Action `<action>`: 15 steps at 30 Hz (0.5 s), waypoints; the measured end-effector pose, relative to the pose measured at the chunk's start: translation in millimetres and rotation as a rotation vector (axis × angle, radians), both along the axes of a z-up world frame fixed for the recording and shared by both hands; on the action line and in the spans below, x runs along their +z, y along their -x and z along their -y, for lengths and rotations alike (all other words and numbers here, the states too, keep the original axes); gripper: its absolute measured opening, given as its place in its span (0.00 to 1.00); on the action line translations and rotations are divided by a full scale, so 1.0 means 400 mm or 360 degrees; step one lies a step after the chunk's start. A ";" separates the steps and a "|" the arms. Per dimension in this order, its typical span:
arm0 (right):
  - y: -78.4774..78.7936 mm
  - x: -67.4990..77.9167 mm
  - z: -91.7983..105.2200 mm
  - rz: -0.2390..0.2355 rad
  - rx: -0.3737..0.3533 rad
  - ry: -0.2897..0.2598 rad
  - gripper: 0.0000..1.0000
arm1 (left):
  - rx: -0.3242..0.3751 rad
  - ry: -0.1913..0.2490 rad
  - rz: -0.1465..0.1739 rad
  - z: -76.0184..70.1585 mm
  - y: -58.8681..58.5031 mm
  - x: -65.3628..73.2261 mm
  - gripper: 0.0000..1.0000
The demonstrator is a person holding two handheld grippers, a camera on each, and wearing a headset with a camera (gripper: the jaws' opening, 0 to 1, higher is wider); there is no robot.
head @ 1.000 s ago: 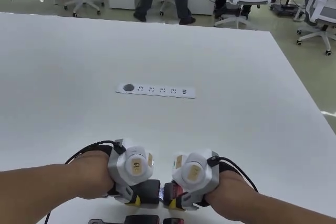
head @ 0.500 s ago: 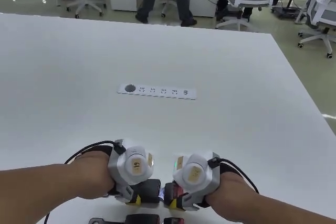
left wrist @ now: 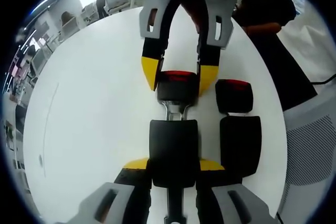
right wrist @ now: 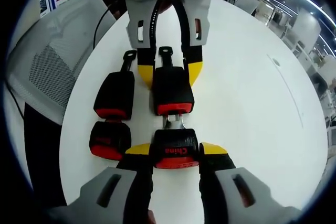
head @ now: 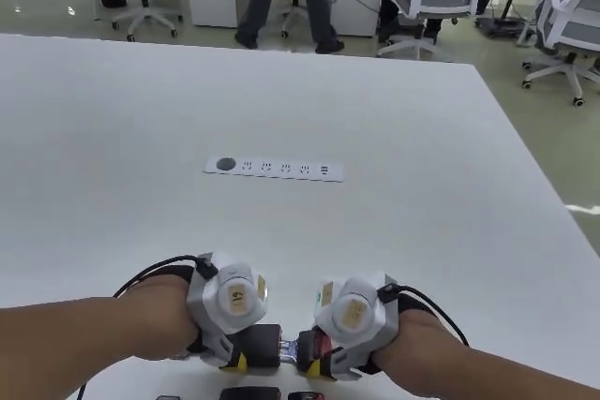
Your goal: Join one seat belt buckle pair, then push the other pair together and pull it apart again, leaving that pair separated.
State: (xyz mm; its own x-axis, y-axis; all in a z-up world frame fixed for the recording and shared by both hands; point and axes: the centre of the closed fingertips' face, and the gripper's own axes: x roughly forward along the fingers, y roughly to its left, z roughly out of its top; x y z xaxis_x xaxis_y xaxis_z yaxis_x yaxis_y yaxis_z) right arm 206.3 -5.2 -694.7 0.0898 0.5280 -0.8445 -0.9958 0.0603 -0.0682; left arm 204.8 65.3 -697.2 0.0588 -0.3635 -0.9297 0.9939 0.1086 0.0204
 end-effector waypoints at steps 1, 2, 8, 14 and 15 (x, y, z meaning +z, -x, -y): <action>-0.001 -0.001 0.000 0.0002 -0.0002 0.0001 0.32 | 0.0002 0.0002 -0.0002 0.000 0.001 0.001 0.32; 0.004 0.007 0.000 0.0004 -0.0002 -0.0001 0.32 | 0.0003 0.0003 -0.0003 0.001 0.001 0.002 0.32; 0.007 0.007 0.036 0.0000 -0.0031 -0.0006 0.32 | 0.0008 -0.0002 -0.0010 0.000 0.002 0.003 0.32; 0.012 0.004 0.109 0.0010 -0.0083 0.0015 0.32 | 0.0005 -0.0007 -0.0015 0.000 0.003 0.002 0.32; 0.013 0.001 0.126 0.0014 -0.0087 0.0024 0.32 | 0.0007 -0.0007 -0.0016 -0.001 0.003 0.002 0.32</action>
State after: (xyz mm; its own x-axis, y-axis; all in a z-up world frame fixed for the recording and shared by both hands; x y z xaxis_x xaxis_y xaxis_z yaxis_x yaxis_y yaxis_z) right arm 201.1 -55.7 -694.3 0.1258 0.5092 -0.8514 -0.9904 0.1136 -0.0785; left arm 203.5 65.7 -696.6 0.0513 -0.3589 -0.9320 0.9935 0.1130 0.0111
